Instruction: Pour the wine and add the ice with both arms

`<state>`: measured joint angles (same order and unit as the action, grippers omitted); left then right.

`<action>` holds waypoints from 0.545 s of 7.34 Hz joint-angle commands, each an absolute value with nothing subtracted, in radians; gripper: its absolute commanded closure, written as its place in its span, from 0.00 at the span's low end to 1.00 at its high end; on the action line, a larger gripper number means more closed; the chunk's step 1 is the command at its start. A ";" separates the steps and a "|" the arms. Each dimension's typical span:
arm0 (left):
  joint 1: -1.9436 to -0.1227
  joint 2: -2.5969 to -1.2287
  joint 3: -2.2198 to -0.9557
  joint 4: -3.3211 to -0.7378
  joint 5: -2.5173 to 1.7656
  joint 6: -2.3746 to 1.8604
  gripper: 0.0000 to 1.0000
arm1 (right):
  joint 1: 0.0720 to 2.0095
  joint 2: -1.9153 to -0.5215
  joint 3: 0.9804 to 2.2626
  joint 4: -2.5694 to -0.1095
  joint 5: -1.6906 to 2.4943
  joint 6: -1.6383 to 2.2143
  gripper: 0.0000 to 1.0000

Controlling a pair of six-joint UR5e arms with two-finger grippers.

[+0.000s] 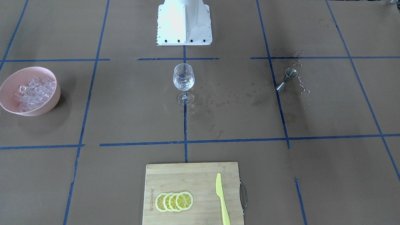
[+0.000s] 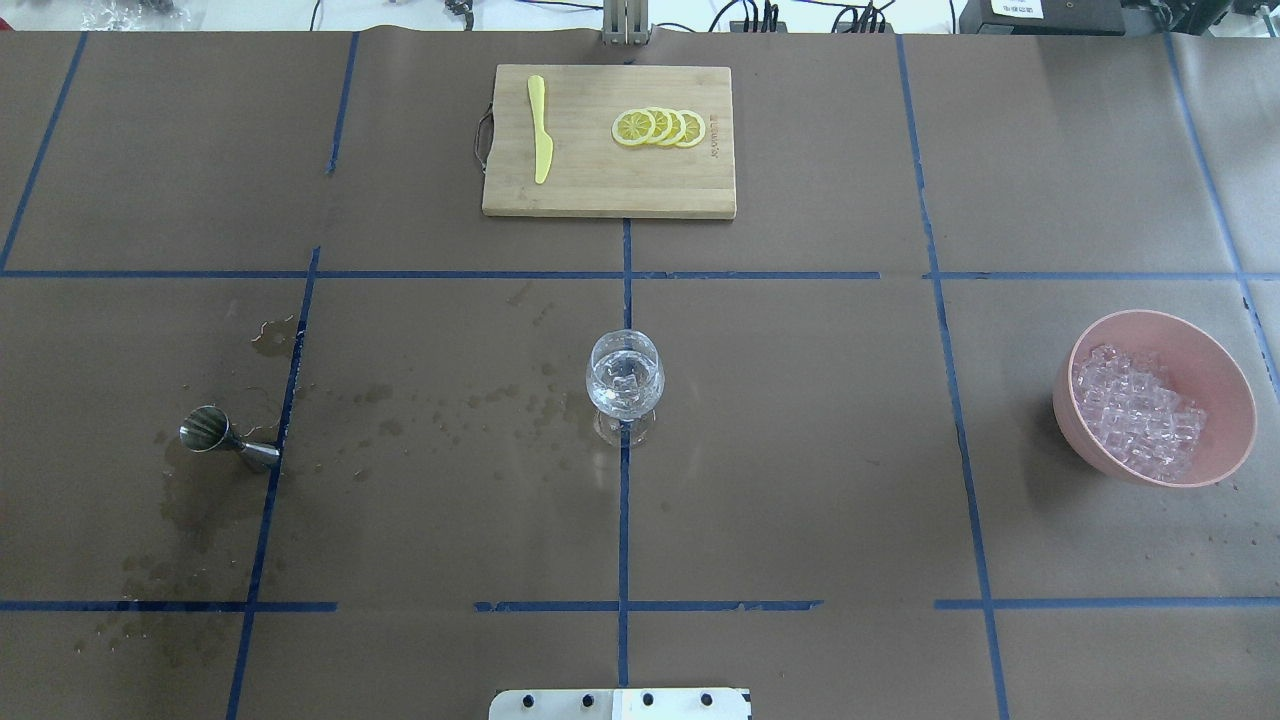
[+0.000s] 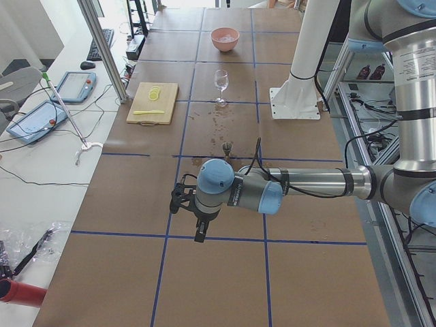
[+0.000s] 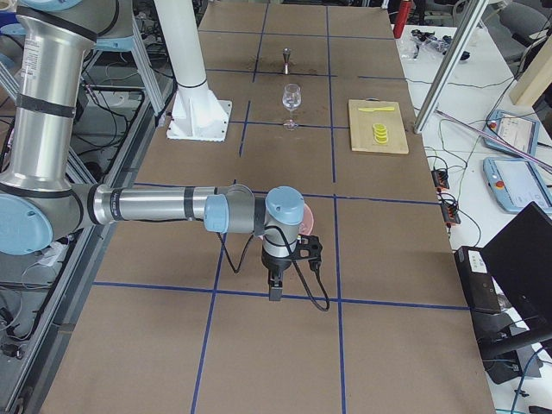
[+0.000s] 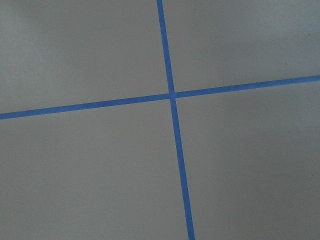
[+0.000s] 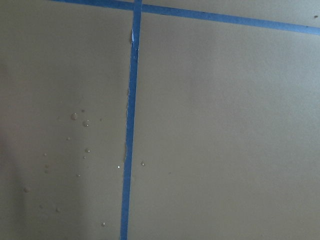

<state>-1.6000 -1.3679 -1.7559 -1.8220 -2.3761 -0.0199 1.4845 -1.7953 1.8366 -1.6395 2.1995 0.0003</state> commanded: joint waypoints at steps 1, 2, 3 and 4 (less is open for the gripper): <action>-1.598 -1.367 -1.753 -1.821 -2.376 -0.020 0.00 | 1.486 -1.786 1.839 -1.635 2.288 0.003 0.00; -1.600 -1.368 -1.753 -1.821 -2.376 -0.020 0.00 | 1.486 -1.784 1.841 -1.634 2.290 0.002 0.00; -1.598 -1.368 -1.755 -1.821 -2.376 -0.020 0.00 | 1.485 -1.784 1.839 -1.634 2.290 0.000 0.00; -1.591 -1.370 -1.755 -1.821 -2.376 -0.020 0.00 | 1.485 -1.786 1.839 -1.634 2.289 -0.006 0.00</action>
